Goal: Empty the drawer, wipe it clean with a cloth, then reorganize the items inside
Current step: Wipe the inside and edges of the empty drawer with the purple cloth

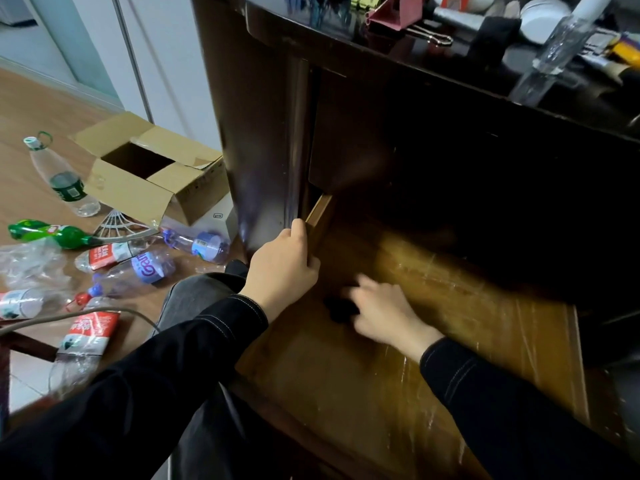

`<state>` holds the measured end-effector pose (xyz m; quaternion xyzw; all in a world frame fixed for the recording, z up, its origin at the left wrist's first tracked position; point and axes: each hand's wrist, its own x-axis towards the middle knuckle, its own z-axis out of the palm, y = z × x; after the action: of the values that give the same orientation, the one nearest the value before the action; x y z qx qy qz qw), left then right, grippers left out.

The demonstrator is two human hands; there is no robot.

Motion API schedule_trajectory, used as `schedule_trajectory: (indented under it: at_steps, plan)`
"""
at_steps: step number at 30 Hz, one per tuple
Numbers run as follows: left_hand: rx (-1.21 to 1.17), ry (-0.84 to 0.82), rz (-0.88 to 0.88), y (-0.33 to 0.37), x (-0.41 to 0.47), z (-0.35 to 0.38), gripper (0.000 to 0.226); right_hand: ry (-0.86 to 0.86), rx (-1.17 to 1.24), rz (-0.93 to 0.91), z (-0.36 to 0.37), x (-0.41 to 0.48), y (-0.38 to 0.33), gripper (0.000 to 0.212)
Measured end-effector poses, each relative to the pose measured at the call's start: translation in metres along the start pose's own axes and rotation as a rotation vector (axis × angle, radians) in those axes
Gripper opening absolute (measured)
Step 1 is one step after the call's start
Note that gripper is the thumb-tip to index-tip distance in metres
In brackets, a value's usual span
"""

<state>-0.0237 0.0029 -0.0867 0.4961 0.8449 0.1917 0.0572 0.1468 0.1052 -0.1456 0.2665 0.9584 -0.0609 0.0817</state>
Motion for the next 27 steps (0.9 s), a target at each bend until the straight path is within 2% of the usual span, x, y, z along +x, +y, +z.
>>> schedule_trajectory:
  at_steps: [5, 12, 18, 20, 23, 24, 25, 27]
  plan:
    - [-0.021, -0.020, -0.014, -0.001, 0.000, -0.002, 0.038, 0.143, 0.042, 0.231, -0.016, 0.015, 0.023, 0.036]
    - [-0.044, 0.003, 0.001, -0.001, -0.001, -0.001, 0.032, 0.019, 0.085, -0.020, 0.016, -0.030, -0.024, 0.044]
    - [-0.065, -0.026, -0.004, -0.001, -0.002, -0.003, 0.036, 0.132, 0.055, 0.256, -0.014, 0.003, 0.012, 0.034]
    - [-0.068, -0.031, -0.013, -0.001, -0.002, -0.003, 0.035, 0.143, 0.023, 0.224, -0.015, -0.001, 0.007, 0.037]
    - [-0.060, -0.020, -0.010, -0.001, -0.002, -0.002, 0.036, 0.089, 0.050, 0.055, 0.000, -0.027, -0.012, 0.057]
    - [-0.055, -0.010, -0.003, -0.001, -0.001, -0.002, 0.036, 0.054, 0.053, -0.006, 0.006, -0.036, -0.017, 0.059]
    - [-0.051, -0.003, 0.002, -0.001, -0.001, -0.001, 0.037, 0.033, 0.047, -0.049, 0.011, -0.040, -0.019, 0.055]
    - [-0.049, -0.002, 0.004, -0.001, 0.000, 0.000, 0.038, 0.062, 0.059, -0.020, 0.014, -0.036, -0.014, 0.044]
